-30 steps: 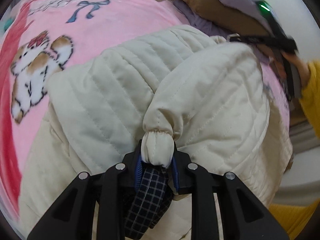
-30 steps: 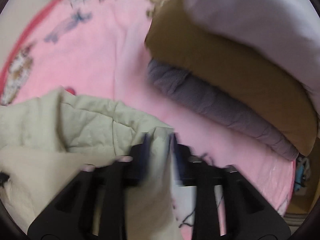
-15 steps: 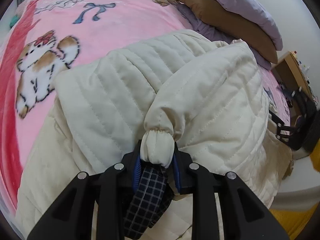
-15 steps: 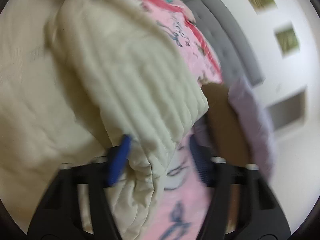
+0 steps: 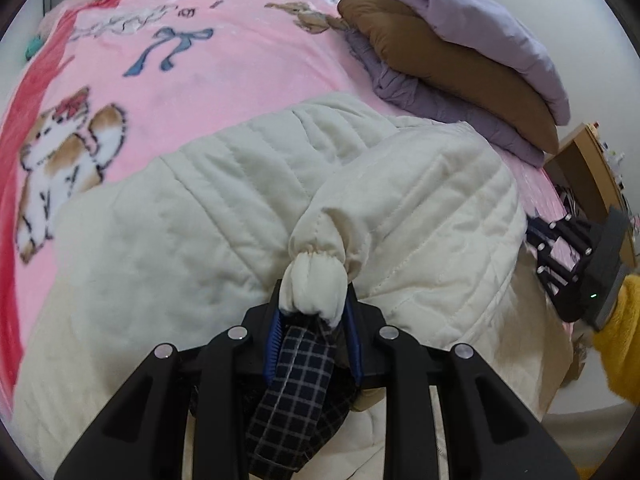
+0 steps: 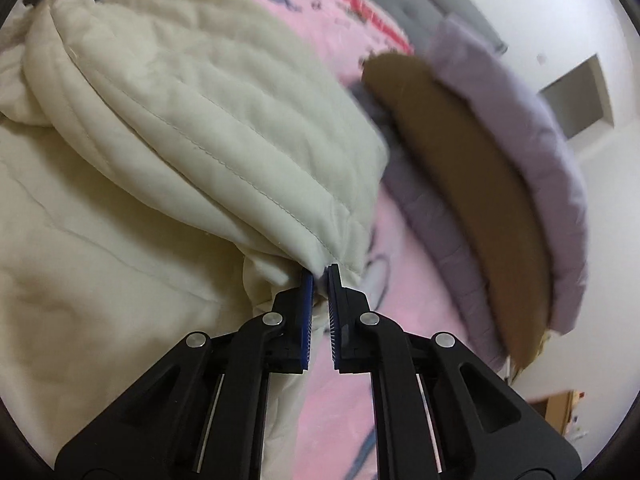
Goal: Fold large clothes
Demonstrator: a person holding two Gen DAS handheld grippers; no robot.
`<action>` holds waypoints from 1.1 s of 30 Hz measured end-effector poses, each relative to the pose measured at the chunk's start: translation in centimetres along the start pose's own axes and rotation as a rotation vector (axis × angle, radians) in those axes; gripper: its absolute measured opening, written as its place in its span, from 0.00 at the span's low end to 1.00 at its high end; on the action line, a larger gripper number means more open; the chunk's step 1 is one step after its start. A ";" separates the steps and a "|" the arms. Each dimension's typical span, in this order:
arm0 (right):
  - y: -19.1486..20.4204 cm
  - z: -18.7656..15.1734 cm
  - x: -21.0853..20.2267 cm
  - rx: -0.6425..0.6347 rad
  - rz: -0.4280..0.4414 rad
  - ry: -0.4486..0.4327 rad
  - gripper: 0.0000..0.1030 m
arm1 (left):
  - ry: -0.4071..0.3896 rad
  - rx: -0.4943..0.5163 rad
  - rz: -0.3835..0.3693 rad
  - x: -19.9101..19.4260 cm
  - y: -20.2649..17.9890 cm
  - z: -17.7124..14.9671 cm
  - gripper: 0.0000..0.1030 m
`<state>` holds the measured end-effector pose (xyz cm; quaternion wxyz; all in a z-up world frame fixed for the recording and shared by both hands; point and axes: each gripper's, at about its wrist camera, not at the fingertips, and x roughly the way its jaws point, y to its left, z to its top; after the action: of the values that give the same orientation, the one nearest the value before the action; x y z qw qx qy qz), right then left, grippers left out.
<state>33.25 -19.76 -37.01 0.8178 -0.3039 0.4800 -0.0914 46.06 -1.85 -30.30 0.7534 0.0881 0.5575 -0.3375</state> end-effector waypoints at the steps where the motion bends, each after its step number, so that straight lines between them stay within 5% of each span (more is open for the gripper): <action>1: 0.0 0.1 0.5 -0.002 -0.001 0.009 0.07 | 0.004 0.005 0.009 0.3 -0.2 0.0 0.26; 10: -1.2 -0.1 -0.4 0.068 0.070 0.037 0.10 | 0.022 0.016 0.034 0.3 -0.5 0.3 0.33; 14: -1.9 -2.0 -2.3 0.118 0.065 0.033 0.35 | -0.041 0.009 0.015 -2.3 0.8 0.0 0.57; 16: -3.1 -3.3 -3.8 0.167 0.109 0.002 0.39 | -0.087 0.011 0.035 -3.8 1.3 -0.4 0.71; 18: -4.0 -4.3 -5.2 0.198 0.118 -0.021 0.52 | -0.140 0.018 0.080 -5.4 1.4 -0.9 0.71; 22: -7.1 -4.9 -9.1 0.360 0.180 -0.110 0.55 | -0.236 0.103 0.087 -7.9 -1.0 -2.6 0.71; 25: -8.8 -2.2 -10.0 0.470 0.174 -0.194 0.66 | -0.186 0.234 0.051 -6.5 -4.7 -3.2 0.71; 28: -10.0 1.7 -6.6 0.537 0.273 -0.226 0.61 | -0.131 0.251 0.065 -3.3 -6.3 -3.1 0.71; 29: -10.0 3.0 -4.7 0.533 0.328 -0.216 0.49 | -0.124 0.241 0.062 -2.6 -6.3 -3.0 0.71; 30: -9.8 4.0 -3.0 0.520 0.357 -0.188 0.33 | -0.115 0.212 0.057 -1.8 -6.1 -2.8 0.71; 33: -8.3 5.8 2.9 0.484 0.396 -0.026 0.27 | -0.091 0.121 0.039 -0.3 -4.7 -2.3 0.71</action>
<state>40.82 -25.31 -32.20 0.8744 -0.0020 0.4837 -0.0380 41.34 -4.14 -29.69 0.7776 0.1286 0.4996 -0.3595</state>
